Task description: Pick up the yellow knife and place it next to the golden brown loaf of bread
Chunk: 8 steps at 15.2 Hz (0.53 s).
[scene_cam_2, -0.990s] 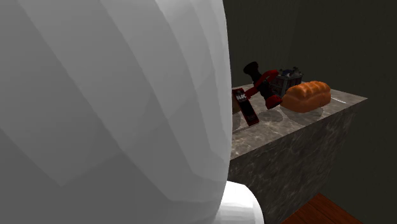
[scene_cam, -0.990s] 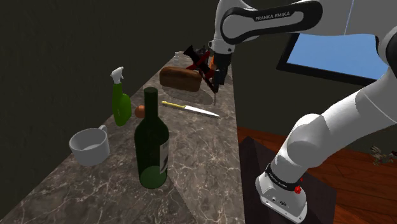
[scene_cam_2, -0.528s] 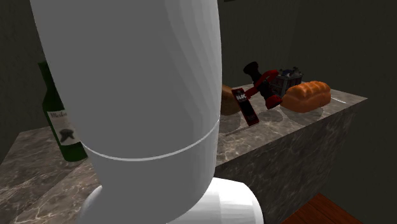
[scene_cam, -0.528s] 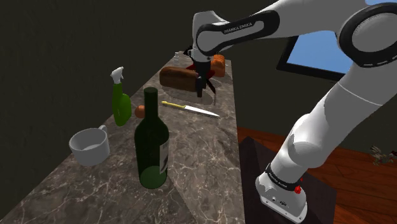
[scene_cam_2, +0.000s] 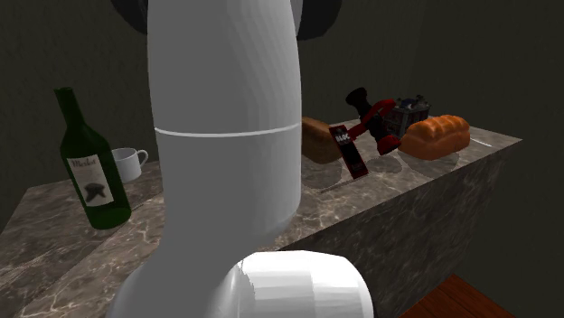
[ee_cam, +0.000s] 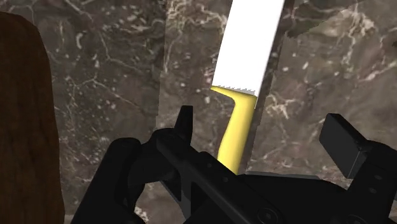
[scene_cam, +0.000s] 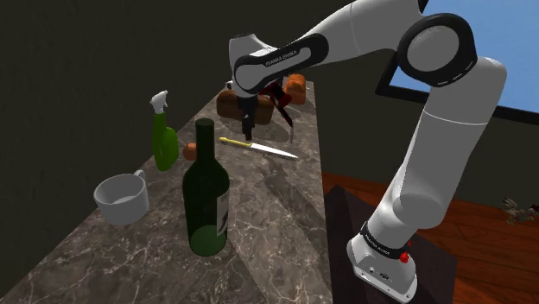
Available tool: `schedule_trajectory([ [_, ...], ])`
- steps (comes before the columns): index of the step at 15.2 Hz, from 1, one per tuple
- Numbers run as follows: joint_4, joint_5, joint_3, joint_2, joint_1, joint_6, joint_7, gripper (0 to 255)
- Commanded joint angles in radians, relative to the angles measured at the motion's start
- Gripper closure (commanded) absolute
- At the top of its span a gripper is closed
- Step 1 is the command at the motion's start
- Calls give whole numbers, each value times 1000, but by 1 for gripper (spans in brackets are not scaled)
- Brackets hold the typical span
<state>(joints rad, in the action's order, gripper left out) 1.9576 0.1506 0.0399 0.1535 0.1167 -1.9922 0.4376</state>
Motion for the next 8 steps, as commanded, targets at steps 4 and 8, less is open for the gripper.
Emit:
schedule_trajectory([
  [4, -24, 20, 6, 73, 8, -46, 13, 0],
  [8, 8, 26, 3, 92, 5, -96, 9, 0],
])
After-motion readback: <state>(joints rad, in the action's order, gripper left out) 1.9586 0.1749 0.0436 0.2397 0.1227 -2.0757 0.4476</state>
